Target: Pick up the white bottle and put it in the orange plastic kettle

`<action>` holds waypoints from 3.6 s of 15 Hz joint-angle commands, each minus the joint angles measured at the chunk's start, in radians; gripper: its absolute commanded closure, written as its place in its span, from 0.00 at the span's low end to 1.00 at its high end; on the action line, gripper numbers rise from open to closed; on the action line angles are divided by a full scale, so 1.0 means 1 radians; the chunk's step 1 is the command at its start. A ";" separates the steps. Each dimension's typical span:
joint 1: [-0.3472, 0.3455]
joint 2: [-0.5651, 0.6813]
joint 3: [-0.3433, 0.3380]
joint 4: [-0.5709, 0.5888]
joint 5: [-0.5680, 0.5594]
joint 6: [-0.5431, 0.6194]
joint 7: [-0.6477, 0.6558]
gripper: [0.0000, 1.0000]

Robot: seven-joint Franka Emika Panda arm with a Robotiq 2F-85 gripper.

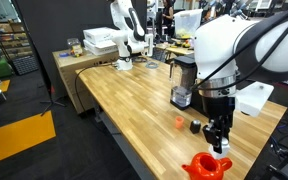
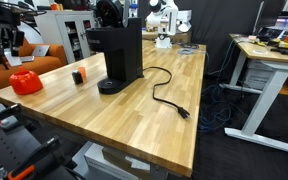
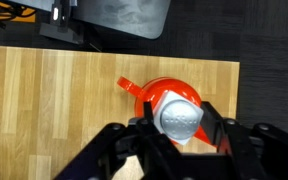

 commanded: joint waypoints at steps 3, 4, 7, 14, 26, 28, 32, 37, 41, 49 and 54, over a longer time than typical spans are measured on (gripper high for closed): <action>0.022 0.072 -0.002 0.066 -0.054 -0.018 0.030 0.75; 0.024 0.083 -0.004 0.072 -0.061 -0.018 0.033 0.75; 0.032 0.119 -0.011 0.090 -0.086 -0.010 0.041 0.75; 0.045 0.191 -0.014 0.127 -0.078 -0.003 0.028 0.75; 0.035 0.213 -0.031 0.132 -0.056 0.002 0.018 0.75; 0.034 0.219 -0.034 0.133 -0.055 0.001 0.018 0.75; 0.035 0.228 -0.036 0.136 -0.051 -0.001 0.017 0.75; 0.029 0.229 -0.032 0.139 -0.041 -0.001 -0.005 0.62; 0.026 0.228 -0.029 0.137 -0.021 0.000 -0.021 0.25; 0.032 0.199 -0.029 0.120 -0.027 -0.001 -0.021 0.02; 0.031 0.046 -0.002 0.057 -0.019 -0.001 -0.023 0.00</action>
